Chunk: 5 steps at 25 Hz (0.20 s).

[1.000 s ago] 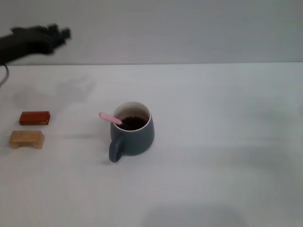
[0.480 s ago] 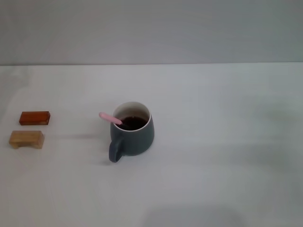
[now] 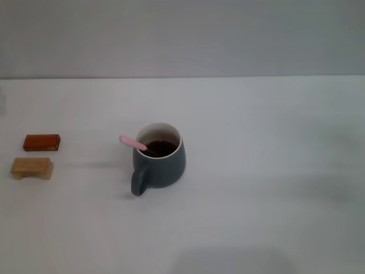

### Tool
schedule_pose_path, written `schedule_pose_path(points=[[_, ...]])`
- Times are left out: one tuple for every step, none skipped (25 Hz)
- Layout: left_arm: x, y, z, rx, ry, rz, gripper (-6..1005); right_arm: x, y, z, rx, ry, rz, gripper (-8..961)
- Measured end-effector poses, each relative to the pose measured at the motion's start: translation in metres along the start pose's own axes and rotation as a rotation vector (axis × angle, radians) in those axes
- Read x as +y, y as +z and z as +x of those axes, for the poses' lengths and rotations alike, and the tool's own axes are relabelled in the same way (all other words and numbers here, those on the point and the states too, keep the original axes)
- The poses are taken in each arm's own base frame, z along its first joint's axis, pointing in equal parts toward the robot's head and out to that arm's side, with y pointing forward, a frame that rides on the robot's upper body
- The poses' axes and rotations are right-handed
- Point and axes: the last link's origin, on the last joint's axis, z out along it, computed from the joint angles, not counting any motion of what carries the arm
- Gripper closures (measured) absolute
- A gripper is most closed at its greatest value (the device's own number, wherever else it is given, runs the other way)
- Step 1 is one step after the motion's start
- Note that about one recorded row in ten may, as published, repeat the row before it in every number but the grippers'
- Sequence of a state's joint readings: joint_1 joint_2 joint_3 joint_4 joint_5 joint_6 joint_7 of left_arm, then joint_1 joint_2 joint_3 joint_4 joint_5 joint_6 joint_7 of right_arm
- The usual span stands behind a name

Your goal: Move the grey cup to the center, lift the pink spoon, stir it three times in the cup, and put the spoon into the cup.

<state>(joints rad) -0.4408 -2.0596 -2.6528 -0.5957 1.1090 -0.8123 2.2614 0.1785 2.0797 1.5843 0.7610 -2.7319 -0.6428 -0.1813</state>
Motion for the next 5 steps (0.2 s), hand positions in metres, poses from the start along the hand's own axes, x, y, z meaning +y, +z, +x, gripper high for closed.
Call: schedule_pose_path(points=[[0.0, -0.002, -0.002, 0.005, 0.0, 0.003, 653, -0.005, -0.002, 0.002, -0.01, -0.003, 0.019, 903], [-0.002, -0.006, -0.005, 0.012, 0.011, 0.009, 653, -0.015, -0.007, 0.005, -0.028, -0.009, 0.056, 903], [-0.002, -0.006, -0.005, 0.012, 0.011, 0.009, 653, -0.015, -0.007, 0.005, -0.028, -0.009, 0.056, 903], [-0.002, -0.008, -0.006, 0.011, 0.019, 0.012, 653, -0.021, -0.011, 0.007, -0.038, -0.012, 0.076, 903], [-0.003, -0.009, -0.007, 0.009, 0.023, 0.014, 653, -0.028, -0.016, 0.01, -0.043, -0.016, 0.098, 903]])
